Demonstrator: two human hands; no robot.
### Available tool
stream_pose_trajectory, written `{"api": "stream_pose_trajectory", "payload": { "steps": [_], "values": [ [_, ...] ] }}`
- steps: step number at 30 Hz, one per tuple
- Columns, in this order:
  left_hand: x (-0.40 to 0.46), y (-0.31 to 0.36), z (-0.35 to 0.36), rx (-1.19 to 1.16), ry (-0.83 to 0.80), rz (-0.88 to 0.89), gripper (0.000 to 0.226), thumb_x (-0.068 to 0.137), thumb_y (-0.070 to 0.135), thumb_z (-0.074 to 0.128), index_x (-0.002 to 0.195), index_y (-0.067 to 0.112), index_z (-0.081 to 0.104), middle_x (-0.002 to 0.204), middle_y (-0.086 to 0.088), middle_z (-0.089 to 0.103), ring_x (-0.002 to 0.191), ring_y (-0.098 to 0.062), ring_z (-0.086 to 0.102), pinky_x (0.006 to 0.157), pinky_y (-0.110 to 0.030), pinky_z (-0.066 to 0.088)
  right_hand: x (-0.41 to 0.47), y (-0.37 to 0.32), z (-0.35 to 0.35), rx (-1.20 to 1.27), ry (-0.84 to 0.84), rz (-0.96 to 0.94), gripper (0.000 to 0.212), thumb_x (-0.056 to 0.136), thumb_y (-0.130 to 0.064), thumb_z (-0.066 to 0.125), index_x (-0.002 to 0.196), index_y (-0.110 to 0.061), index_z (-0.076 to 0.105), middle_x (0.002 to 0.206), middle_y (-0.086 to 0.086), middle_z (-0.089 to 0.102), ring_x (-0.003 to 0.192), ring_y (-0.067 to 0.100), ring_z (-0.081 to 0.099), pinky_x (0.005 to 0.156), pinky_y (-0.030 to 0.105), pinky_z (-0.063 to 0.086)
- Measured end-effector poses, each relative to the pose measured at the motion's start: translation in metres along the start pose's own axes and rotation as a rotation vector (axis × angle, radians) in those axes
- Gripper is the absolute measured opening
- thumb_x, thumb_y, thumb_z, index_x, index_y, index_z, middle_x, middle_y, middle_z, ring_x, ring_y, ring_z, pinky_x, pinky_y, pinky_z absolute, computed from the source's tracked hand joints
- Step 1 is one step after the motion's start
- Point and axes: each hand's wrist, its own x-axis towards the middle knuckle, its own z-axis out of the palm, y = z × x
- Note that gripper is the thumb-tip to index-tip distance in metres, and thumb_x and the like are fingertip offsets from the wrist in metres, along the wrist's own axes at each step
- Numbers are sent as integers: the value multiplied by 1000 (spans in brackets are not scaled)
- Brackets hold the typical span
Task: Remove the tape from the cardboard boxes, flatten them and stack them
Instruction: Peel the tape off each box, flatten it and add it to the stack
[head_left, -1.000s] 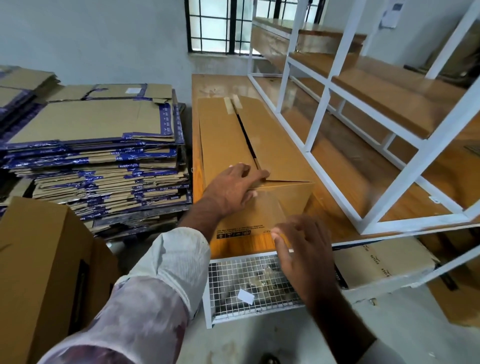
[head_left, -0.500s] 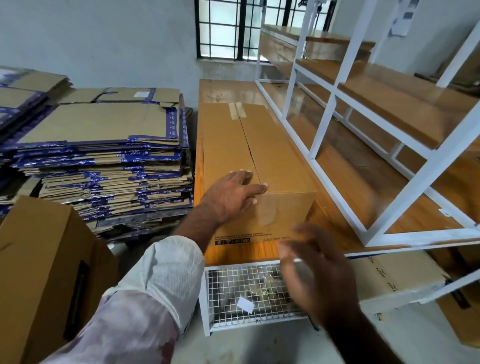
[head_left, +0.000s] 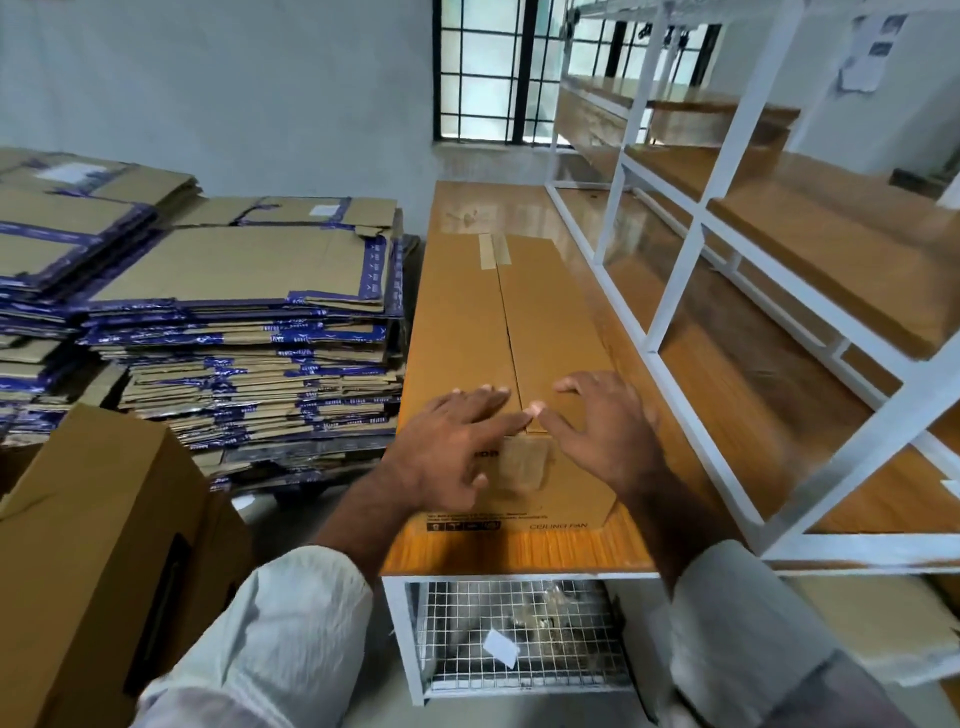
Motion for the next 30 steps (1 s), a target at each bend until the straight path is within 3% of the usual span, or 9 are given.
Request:
{"api": "stream_pose_trajectory", "payload": {
  "steps": [2,6,10,14,17,21,24,27,30],
  "values": [
    [4,-4,-11,-319,7,-96,91,77,54,54,160,27,27,155,-4,47,141,-25,44,117,-51,36,5,-6,-1,-7,-5,18,65,84,-82,52,134,-40,50,146,-9,47,138,20,40,111,55,28],
    [13,-5,-21,-673,85,-365,82,86,45,48,160,17,29,142,14,58,134,-13,52,105,-11,33,11,-11,-4,-66,-27,-48,86,76,-91,49,145,-40,39,154,-9,39,142,20,37,111,58,29],
    [25,1,-26,-688,148,-410,56,100,42,50,152,21,44,127,6,69,118,-15,61,106,-41,48,6,-5,-14,-140,62,-83,94,77,-91,48,151,-35,37,157,-6,39,143,21,38,111,57,33],
    [44,12,-24,-473,91,-393,72,93,68,35,155,32,37,136,3,57,125,-16,46,110,-53,39,0,1,-17,21,602,-244,46,102,-49,49,133,-17,62,126,3,68,112,20,66,89,48,57],
    [50,21,-22,-247,-46,-433,73,89,82,22,153,48,30,142,3,40,129,-23,33,111,-61,27,4,6,-29,111,818,-132,37,108,-35,53,137,-13,59,122,5,71,106,19,70,80,36,60],
    [52,25,-21,-124,-123,-521,56,93,79,28,145,57,36,158,3,20,146,-32,18,113,-72,12,3,42,-31,410,531,336,44,99,-43,64,133,-16,56,120,10,69,110,28,67,90,43,56],
    [55,26,-20,-98,-181,-549,58,91,81,37,145,60,32,164,2,13,151,-36,9,110,-79,10,-3,60,-29,1168,387,710,39,96,-34,70,128,-18,55,113,6,67,98,22,67,89,45,59],
    [57,27,-25,-126,-176,-568,56,91,75,47,144,59,36,164,2,15,151,-34,10,111,-79,9,-7,67,-19,1554,330,862,60,92,-30,75,143,-18,45,123,10,63,111,27,65,92,44,57],
    [58,26,-31,-229,-129,-574,56,91,67,56,144,56,42,162,2,20,150,-34,13,113,-77,10,-9,68,-11,1642,328,885,60,92,-30,76,144,-20,47,132,12,61,123,32,61,97,44,55]
  ]
}}
